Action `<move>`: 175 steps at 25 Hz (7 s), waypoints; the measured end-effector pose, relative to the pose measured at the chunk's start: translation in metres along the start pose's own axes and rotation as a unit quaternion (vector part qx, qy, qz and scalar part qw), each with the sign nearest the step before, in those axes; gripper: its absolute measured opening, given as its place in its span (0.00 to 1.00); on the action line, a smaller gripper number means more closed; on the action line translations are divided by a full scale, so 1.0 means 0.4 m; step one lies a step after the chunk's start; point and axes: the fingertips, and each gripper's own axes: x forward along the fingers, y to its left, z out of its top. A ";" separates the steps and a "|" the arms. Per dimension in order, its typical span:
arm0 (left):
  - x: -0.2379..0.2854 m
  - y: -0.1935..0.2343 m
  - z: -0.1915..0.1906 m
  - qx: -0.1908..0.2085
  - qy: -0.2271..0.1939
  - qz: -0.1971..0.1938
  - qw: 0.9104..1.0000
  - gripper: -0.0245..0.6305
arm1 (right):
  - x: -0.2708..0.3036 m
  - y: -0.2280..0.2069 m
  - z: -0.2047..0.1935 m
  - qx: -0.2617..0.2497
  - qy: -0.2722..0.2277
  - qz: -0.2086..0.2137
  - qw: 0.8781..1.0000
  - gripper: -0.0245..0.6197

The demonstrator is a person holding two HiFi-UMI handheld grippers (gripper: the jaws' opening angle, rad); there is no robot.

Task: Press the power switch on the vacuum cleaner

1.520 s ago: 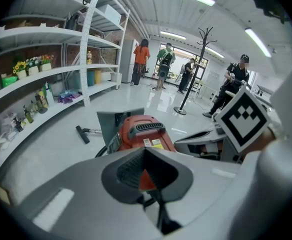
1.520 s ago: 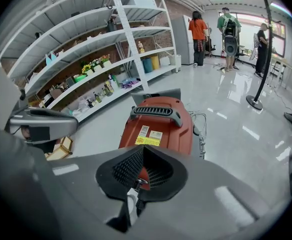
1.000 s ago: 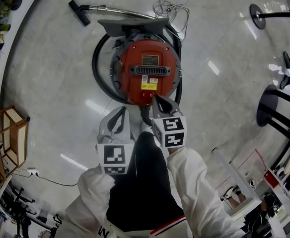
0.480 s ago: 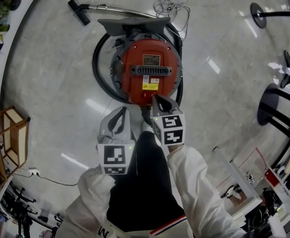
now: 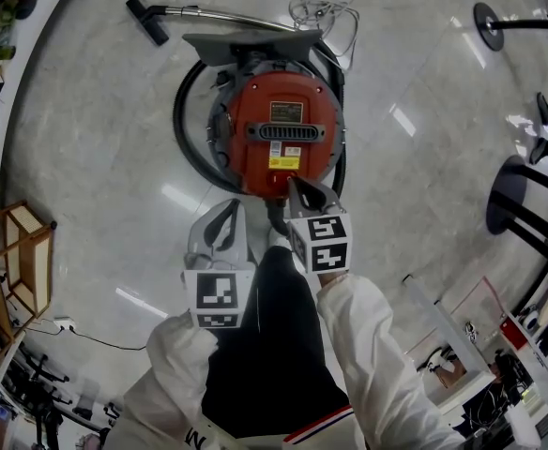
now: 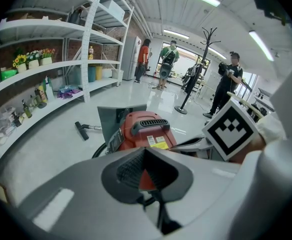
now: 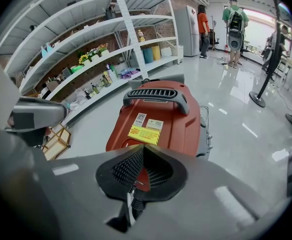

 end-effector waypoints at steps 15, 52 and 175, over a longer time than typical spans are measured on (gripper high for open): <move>0.002 0.004 -0.010 0.000 0.005 0.001 1.000 0.04 | 0.009 -0.009 -0.014 0.003 0.004 -0.004 1.000 0.04; -0.248 -0.064 0.255 0.056 -0.076 0.010 0.995 0.04 | -0.384 0.013 0.251 -0.027 -0.122 -0.032 0.992 0.04; -0.923 -0.193 0.124 0.129 -0.185 -0.077 0.971 0.04 | -1.031 0.593 -0.030 0.001 -0.295 -0.062 0.954 0.04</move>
